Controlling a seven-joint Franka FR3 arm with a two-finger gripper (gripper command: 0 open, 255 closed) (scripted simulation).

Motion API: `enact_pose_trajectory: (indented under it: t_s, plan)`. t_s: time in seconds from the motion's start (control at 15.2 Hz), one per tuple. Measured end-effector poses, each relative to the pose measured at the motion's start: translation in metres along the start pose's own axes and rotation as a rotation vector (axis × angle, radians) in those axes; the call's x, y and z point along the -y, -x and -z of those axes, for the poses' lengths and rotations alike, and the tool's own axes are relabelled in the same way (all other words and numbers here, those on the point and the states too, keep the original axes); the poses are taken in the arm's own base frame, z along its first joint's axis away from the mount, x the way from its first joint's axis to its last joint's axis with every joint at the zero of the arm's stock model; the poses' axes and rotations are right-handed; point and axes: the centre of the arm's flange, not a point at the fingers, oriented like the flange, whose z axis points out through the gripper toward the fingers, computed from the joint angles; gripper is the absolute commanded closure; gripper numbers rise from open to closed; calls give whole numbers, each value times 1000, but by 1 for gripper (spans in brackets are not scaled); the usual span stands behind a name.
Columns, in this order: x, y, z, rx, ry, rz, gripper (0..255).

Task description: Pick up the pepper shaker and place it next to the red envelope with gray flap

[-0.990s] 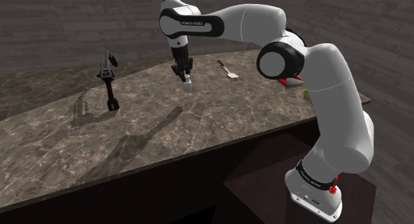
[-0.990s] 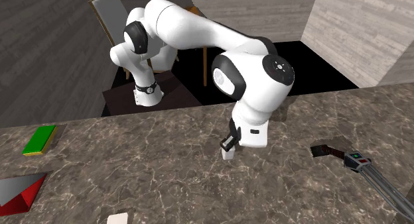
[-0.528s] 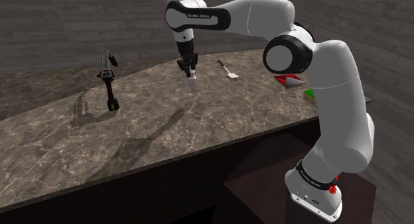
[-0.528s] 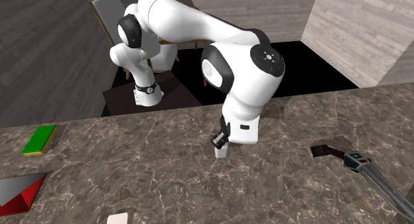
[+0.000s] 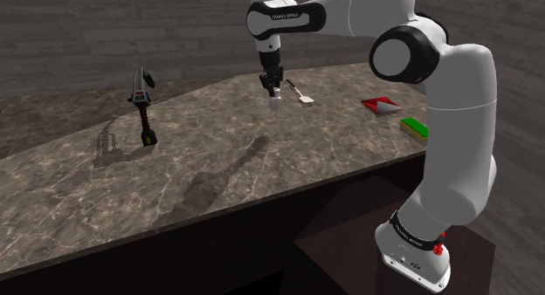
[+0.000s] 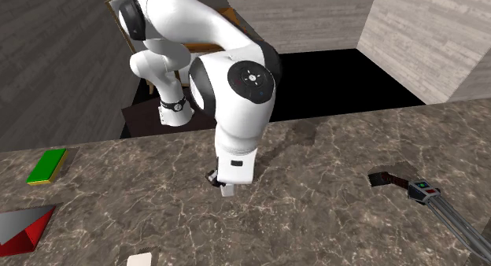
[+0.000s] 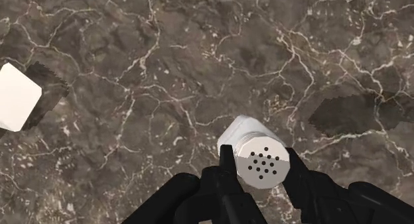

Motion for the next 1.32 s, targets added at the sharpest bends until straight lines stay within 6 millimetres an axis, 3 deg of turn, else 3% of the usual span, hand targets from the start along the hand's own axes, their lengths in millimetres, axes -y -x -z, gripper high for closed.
enact_pose_trajectory:
  t_s: [1.32]
  plan:
    - [-232,127,-31,0,-1,0,255]
